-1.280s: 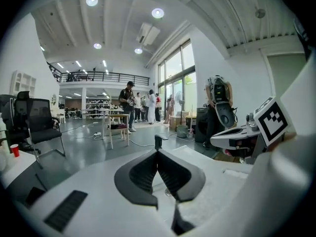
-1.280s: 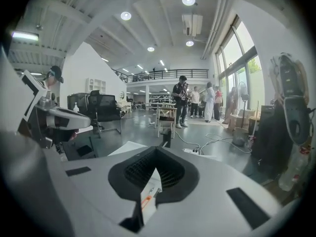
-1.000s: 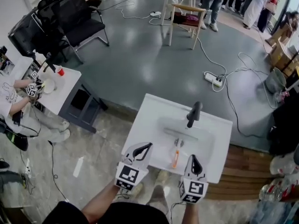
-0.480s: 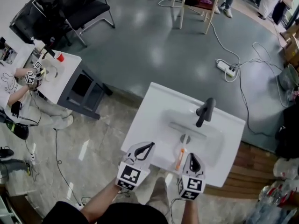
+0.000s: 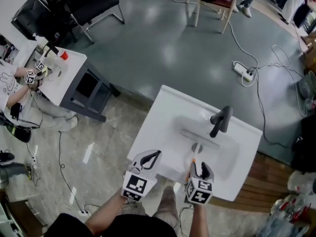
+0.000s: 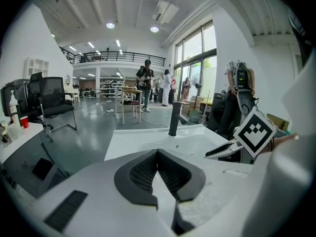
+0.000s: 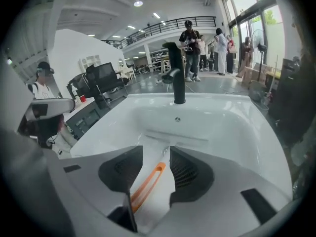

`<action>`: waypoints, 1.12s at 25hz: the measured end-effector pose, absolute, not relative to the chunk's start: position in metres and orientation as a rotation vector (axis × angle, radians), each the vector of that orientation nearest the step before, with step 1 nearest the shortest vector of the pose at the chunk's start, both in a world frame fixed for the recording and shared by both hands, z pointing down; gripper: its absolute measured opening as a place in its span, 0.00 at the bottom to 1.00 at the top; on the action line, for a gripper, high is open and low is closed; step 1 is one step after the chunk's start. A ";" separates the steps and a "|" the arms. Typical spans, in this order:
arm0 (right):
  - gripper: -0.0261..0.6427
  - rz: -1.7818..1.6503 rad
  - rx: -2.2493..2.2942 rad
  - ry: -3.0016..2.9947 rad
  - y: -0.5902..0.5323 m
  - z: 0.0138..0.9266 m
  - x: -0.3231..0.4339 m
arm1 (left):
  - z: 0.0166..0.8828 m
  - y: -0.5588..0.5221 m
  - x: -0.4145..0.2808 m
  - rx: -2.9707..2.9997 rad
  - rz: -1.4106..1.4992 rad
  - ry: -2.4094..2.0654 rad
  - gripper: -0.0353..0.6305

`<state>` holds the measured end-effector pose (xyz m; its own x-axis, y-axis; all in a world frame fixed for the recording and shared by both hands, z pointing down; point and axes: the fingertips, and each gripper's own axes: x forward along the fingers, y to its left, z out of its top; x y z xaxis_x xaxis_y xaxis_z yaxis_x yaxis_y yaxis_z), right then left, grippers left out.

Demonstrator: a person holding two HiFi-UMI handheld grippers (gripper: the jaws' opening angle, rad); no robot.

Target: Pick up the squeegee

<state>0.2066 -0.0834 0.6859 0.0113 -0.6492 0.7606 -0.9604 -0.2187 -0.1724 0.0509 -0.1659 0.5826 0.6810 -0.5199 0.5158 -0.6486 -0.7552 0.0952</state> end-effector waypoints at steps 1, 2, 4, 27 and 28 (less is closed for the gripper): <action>0.31 1.100 1.881 -1.641 -0.083 0.692 0.205 | 0.584 -0.166 0.051 2.621 0.686 -0.934 0.06; 0.35 1.132 1.861 -1.630 -0.084 0.699 0.204 | 0.586 -0.166 0.051 2.617 0.689 -0.934 0.06; 0.40 1.176 1.829 -1.599 -0.084 0.711 0.203 | 0.590 -0.167 0.050 2.606 0.693 -0.935 0.06; 0.45 1.395 1.581 -1.424 -0.107 0.777 0.216 | 0.617 -0.191 0.054 2.502 0.716 -0.987 0.06; 0.45 1.399 1.580 -1.420 -0.108 0.779 0.218 | 0.618 -0.192 0.054 2.497 0.719 -0.990 0.06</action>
